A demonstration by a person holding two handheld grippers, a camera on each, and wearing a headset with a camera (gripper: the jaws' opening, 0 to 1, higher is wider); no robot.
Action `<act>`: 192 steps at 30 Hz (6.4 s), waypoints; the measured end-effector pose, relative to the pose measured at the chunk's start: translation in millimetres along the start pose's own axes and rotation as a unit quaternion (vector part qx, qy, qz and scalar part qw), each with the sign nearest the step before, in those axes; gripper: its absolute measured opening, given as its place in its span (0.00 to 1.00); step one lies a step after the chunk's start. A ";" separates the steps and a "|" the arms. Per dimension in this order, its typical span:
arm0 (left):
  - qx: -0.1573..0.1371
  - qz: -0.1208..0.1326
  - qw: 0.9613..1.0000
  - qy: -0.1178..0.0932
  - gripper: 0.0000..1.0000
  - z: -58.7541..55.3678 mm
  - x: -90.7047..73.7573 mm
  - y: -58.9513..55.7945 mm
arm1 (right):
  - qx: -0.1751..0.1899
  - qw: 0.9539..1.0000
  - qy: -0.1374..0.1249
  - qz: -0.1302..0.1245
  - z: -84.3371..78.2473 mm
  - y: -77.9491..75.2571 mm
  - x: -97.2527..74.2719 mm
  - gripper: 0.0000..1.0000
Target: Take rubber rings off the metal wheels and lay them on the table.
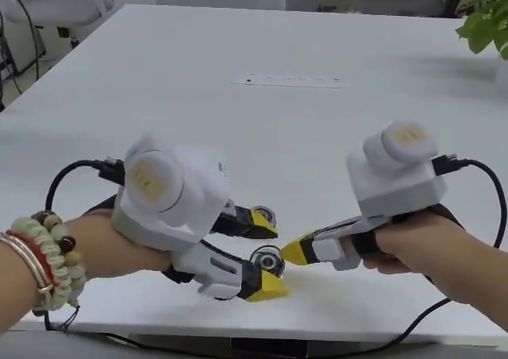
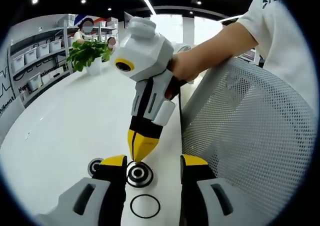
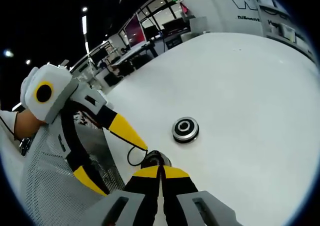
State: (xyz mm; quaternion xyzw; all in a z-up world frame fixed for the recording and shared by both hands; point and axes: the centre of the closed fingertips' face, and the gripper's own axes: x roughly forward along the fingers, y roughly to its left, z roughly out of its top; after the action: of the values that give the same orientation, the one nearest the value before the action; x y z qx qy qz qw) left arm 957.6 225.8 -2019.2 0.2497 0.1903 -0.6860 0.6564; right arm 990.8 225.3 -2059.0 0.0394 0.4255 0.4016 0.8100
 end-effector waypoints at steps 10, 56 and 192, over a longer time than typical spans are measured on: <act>-0.018 0.003 1.000 -0.023 0.58 20.6 -37.0 -10.7 | 0.007 1.000 -0.006 0.001 1.7 -2.9 -2.5 0.00; -0.160 0.212 0.962 -0.062 0.74 -35.6 -155.1 -6.1 | 0.029 0.999 -0.036 -0.012 8.1 -15.7 -16.3 0.00; -0.176 0.191 0.963 -0.070 0.82 -33.1 -137.3 -11.2 | -0.133 0.979 -0.149 -0.048 65.8 -1.2 -14.4 0.19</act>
State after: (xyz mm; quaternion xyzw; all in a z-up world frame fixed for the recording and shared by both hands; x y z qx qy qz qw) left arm 951.4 356.5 -1965.2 0.1132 0.2102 -0.5195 0.8204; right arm 1034.5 232.9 -2008.3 -0.0296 0.2442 0.4052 0.8805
